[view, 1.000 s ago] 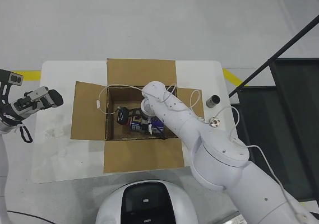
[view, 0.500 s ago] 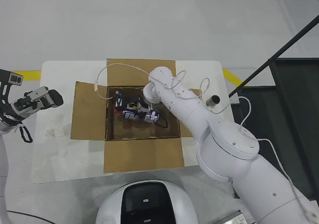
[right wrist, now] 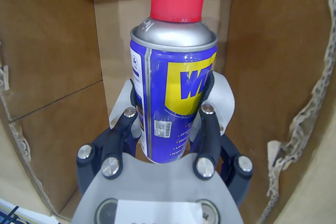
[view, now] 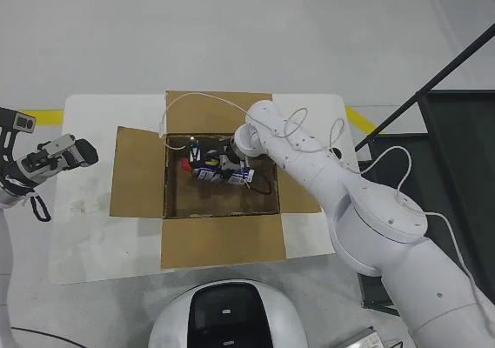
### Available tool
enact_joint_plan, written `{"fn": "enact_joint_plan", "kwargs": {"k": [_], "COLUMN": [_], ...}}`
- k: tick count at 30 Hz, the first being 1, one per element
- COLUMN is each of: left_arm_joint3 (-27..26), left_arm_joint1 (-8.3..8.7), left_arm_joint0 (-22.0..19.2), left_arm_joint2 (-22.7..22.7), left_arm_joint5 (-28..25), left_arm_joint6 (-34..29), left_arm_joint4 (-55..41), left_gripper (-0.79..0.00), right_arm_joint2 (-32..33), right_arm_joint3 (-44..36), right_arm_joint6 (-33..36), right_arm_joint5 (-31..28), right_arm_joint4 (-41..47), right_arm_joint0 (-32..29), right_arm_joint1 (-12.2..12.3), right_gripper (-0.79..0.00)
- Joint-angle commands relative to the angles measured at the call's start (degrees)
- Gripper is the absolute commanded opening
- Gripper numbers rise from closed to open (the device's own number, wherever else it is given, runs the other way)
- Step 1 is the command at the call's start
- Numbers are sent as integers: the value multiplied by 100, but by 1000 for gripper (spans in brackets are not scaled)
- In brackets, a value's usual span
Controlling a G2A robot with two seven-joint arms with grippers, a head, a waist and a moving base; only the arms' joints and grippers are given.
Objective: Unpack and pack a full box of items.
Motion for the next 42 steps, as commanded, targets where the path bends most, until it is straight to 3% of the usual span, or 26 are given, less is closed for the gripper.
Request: {"fn": "enact_joint_plan", "kwargs": {"k": [1,11,42], "left_arm_joint3": [0,242,349], "left_arm_joint1": [0,149,183], "left_arm_joint0": [0,-20,-73], "left_arm_joint2": [0,-584,-636], "left_arm_joint5": [0,75,121], "left_arm_joint6": [0,765,732], "left_arm_joint4": [0,131,93], "left_gripper": [0,0,0], "right_arm_joint2": [-38,-223,-223], "right_arm_joint3": [-171,-1373,-1373], "right_arm_joint6": [-57,73,73], "right_arm_joint5": [0,0,0], "right_arm_joint4": [119,575,575], "right_arm_joint0": [-5,-93,-93], "right_arm_joint1": [159,993,993], "right_gripper": [-785,-785,-785]}}
